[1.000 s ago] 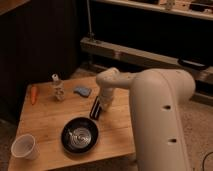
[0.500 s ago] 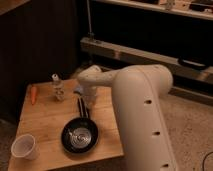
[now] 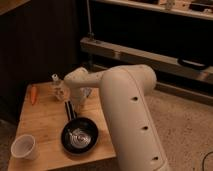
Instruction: Push the eraser across the table
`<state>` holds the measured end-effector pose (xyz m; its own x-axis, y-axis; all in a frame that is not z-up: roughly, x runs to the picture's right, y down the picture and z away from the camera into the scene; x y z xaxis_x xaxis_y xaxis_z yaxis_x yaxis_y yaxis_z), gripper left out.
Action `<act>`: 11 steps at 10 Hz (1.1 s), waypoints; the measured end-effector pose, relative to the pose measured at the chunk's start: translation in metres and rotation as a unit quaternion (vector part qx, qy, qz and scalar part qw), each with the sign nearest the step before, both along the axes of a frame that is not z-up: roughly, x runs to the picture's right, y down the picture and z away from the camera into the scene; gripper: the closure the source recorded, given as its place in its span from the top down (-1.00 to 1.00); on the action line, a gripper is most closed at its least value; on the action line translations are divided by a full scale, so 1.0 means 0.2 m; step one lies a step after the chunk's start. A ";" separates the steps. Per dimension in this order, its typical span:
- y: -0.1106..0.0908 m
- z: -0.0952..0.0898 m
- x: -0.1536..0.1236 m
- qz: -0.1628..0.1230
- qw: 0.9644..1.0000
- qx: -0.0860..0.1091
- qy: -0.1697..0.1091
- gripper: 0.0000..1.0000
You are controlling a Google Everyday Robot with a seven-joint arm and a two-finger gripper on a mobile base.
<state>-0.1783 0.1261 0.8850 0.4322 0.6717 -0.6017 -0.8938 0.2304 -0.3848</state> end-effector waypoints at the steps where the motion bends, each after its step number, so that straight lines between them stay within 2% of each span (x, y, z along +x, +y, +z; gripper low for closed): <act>1: 0.02 -0.03 -0.04 -0.009 1.000 -0.002 -0.012 -0.66; 2: 0.05 -0.08 -0.13 -0.022 0.999 -0.004 -0.029 -0.66; 5: 0.12 -0.16 -0.25 -0.046 0.997 -0.007 -0.064 -0.66; 9: 0.18 -0.18 -0.44 -0.065 0.991 -0.006 -0.113 -0.66; 10: 0.19 -0.19 -0.47 -0.064 0.990 -0.003 -0.124 -0.66; 11: 0.18 -0.18 -0.49 -0.062 0.989 0.007 -0.133 -0.66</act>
